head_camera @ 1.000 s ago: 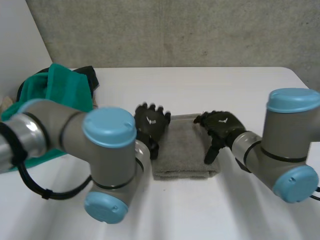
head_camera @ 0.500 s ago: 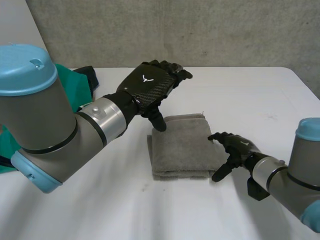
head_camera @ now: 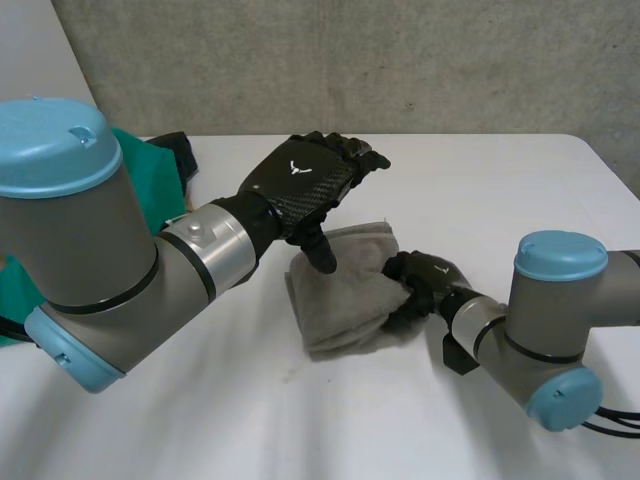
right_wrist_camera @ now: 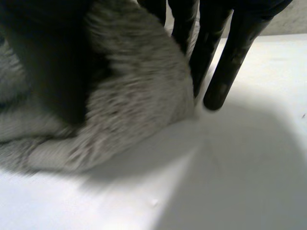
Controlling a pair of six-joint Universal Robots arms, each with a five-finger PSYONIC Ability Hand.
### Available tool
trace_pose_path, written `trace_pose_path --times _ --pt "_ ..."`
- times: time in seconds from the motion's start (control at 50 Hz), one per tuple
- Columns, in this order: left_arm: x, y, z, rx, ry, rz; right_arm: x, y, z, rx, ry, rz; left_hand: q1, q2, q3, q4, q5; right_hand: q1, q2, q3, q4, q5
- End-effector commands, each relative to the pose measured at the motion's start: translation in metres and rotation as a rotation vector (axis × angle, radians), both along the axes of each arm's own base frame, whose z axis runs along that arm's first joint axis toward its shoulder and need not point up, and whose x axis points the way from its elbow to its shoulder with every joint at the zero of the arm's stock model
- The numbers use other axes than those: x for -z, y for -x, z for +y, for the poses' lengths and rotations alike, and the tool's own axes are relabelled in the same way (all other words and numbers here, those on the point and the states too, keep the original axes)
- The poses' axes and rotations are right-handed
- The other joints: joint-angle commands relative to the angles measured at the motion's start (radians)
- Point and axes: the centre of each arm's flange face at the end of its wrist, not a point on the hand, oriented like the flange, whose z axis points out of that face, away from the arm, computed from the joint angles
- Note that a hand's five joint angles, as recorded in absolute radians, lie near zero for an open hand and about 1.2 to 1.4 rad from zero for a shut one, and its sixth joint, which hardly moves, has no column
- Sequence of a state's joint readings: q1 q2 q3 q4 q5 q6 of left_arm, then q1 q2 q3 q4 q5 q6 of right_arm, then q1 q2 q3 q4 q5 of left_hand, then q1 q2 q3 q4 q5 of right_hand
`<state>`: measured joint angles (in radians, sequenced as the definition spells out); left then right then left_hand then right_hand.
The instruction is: Fold the laundry.
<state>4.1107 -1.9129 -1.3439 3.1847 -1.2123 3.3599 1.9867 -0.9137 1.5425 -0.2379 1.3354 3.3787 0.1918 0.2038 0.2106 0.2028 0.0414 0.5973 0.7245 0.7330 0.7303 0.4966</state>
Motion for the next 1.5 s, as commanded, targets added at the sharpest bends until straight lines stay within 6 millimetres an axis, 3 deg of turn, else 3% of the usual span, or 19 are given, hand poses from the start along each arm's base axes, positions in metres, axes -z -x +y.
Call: trace_pose_path --times 0.02,0.12,0.14,0.2,0.22,0.34,0.48,0.6,0.76,0.94,0.96,0.98,1.0,1.18,1.32,1.46,1.5 --pt "0.002 0.000 0.001 -0.001 -0.005 -0.005 -0.010 -0.003 -0.020 0.024 0.061 -0.015 0.013 0.001 -0.006 0.002 -0.011 0.799 0.672 0.663 0.666 0.725" --pt "0.002 0.000 0.001 -0.001 -0.004 -0.004 -0.027 -0.003 -0.049 0.051 0.146 -0.043 0.013 0.001 -0.006 0.002 -0.011 0.799 0.672 0.663 0.666 0.725" --pt "0.003 0.000 0.001 -0.001 -0.005 -0.005 -0.031 0.008 -0.070 0.090 0.174 -0.041 0.013 0.001 -0.006 0.002 -0.011 0.799 0.672 0.663 0.666 0.725" --pt "0.003 0.000 0.000 -0.001 -0.004 -0.004 -0.030 0.037 -0.105 0.162 0.207 -0.008 0.013 0.001 -0.006 0.002 -0.011 0.799 0.672 0.663 0.666 0.725" --pt "0.003 0.000 0.000 -0.001 -0.004 -0.004 -0.026 0.056 -0.124 0.202 0.219 0.029 0.013 0.001 -0.006 0.002 -0.011 0.799 0.672 0.663 0.666 0.725" --pt "0.004 0.001 0.001 0.003 -0.005 -0.005 -0.025 0.113 -0.185 0.345 0.343 0.170 0.013 0.001 -0.006 0.002 -0.011 0.799 0.672 0.663 0.666 0.725" --pt "0.001 0.006 0.002 0.014 0.007 0.005 -0.006 0.177 -0.241 0.526 0.374 0.223 0.022 0.010 0.003 0.011 -0.002 0.799 0.672 0.663 0.666 0.725" --pt "0.003 0.007 0.002 0.015 0.001 0.003 -0.010 0.223 -0.268 0.604 0.381 0.259 0.025 0.013 0.006 0.014 0.001 0.799 0.672 0.663 0.666 0.725" --pt "0.009 0.007 0.001 0.009 -0.012 -0.006 -0.018 0.247 -0.274 0.634 0.423 0.289 0.025 0.013 0.006 0.014 0.001 0.799 0.672 0.663 0.666 0.725" --pt "0.015 0.012 0.005 0.020 -0.023 -0.018 -0.019 0.249 -0.275 0.616 0.440 0.327 0.025 0.013 0.006 0.014 0.001 0.799 0.672 0.663 0.666 0.725" --pt "0.015 0.012 0.005 0.022 -0.023 -0.018 -0.019 0.249 -0.275 0.614 0.440 0.333 0.025 0.013 0.006 0.014 0.001 0.637 0.510 0.502 0.504 0.563" --pt "0.015 0.012 0.006 0.023 -0.023 -0.018 -0.019 0.249 -0.275 0.611 0.444 0.348 0.025 0.013 0.006 0.014 0.001 -0.082 -0.209 -0.218 -0.215 -0.156" --pt "0.015 0.012 0.006 0.023 -0.025 -0.017 -0.017 0.250 -0.275 0.610 0.441 0.359 0.025 0.013 0.006 0.014 0.001 -0.423 -0.550 -0.558 -0.556 -0.497" --pt "0.015 0.013 0.010 0.029 -0.026 -0.016 0.002 0.250 -0.267 0.540 0.424 0.601 0.025 0.013 0.006 0.014 0.001 -0.423 -0.550 -0.558 -0.556 -0.497" --pt "0.017 0.011 0.013 0.031 -0.035 -0.025 -0.039 0.249 -0.245 0.463 0.464 0.808 0.022 0.010 0.003 0.011 -0.002 -0.423 -0.550 -0.558 -0.556 -0.497" --pt "0.008 0.007 0.016 0.026 -0.018 -0.011 -0.099 0.238 -0.218 0.393 0.649 1.123 0.016 0.004 -0.003 0.005 -0.008 -0.423 -0.550 -0.558 -0.556 -0.497" --pt "0.003 0.006 0.016 0.023 -0.008 -0.002 -0.126 0.237 -0.212 0.403 0.728 1.222 0.010 -0.002 -0.009 -0.001 -0.014 -0.423 -0.550 -0.558 -0.556 -0.497"
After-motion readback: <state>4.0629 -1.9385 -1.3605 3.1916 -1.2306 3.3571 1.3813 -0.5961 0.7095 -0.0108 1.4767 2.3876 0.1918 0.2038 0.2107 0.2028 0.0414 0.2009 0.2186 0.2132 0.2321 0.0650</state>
